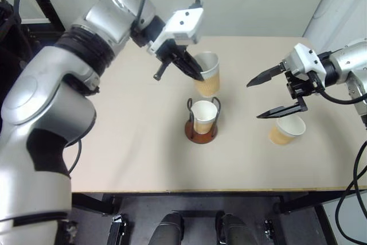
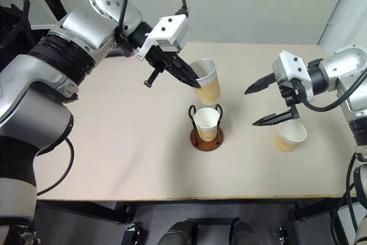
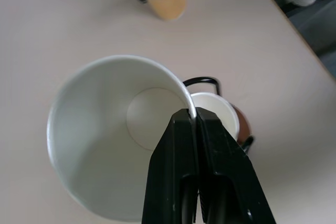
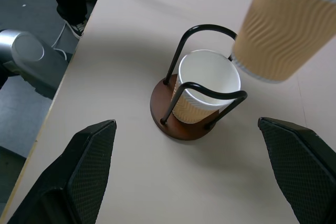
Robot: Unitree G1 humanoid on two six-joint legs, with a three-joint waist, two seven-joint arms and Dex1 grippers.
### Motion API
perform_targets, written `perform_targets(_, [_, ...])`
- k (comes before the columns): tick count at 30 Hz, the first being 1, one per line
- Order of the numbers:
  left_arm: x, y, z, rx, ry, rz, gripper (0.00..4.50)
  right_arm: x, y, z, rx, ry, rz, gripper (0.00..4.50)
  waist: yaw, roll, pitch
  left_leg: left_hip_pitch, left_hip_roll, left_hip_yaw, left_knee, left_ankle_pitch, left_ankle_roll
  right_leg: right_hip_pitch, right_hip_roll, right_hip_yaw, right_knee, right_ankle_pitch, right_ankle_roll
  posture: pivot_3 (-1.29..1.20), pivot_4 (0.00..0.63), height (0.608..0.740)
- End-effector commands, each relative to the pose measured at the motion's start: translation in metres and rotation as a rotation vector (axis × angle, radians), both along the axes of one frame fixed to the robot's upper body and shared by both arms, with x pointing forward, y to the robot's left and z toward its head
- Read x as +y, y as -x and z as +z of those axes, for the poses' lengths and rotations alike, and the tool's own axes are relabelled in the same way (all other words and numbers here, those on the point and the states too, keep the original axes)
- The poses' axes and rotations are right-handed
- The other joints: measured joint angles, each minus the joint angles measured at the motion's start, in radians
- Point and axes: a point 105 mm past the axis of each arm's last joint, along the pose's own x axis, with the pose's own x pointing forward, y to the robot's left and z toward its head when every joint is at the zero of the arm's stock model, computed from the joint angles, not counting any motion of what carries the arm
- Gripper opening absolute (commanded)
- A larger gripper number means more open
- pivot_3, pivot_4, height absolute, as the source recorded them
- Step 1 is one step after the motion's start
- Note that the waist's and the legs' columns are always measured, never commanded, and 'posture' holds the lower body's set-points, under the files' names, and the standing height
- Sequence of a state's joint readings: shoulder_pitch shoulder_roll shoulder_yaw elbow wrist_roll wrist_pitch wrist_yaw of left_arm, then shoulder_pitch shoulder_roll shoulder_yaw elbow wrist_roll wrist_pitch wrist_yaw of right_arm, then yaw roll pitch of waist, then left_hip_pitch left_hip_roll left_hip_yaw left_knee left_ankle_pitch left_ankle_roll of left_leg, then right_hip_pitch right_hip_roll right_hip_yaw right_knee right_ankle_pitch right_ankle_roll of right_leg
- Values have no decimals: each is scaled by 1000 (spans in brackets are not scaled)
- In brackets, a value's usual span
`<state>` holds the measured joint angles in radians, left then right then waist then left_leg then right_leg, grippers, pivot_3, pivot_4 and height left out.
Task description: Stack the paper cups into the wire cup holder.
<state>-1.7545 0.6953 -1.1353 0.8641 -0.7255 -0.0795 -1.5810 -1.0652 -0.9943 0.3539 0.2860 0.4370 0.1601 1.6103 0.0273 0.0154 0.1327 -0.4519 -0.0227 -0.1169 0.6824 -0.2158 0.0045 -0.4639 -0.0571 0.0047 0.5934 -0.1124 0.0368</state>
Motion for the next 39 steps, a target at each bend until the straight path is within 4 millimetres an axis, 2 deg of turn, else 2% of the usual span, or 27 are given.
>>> perform_targets(1, [-3,11,12,-11,-20,-59,27,1,6,9,-23,-5,21,4500,0,0,0,0,0,0,0,0,0,0,0,0,0,0,0,0,150,740])
perform_targets(12, [5,11,-3,-20,-107,-75,27,2,6,9,-16,-12,26,4500,0,0,0,0,0,-1,-1,0,-1,1,1,-1,-1,0,0,0,150,740])
perform_targets(24, [6,16,-8,-4,-129,-105,27,4,5,9,-20,-16,29,4500,1,1,0,-1,-1,-3,-2,1,-1,1,1,-1,-2,-1,1,0,150,740])
perform_targets(37, [8,12,-15,-34,-182,-116,27,5,6,9,-20,-18,30,4500,1,1,1,-1,-1,-3,-2,0,-1,1,1,-1,-3,-1,1,0,150,740])
perform_targets(39, [7,13,-14,-33,-173,-123,437,5,5,9,-20,-19,30,4500,1,1,1,-1,-1,-4,-2,0,-1,1,1,-1,-3,-1,1,0,150,740])
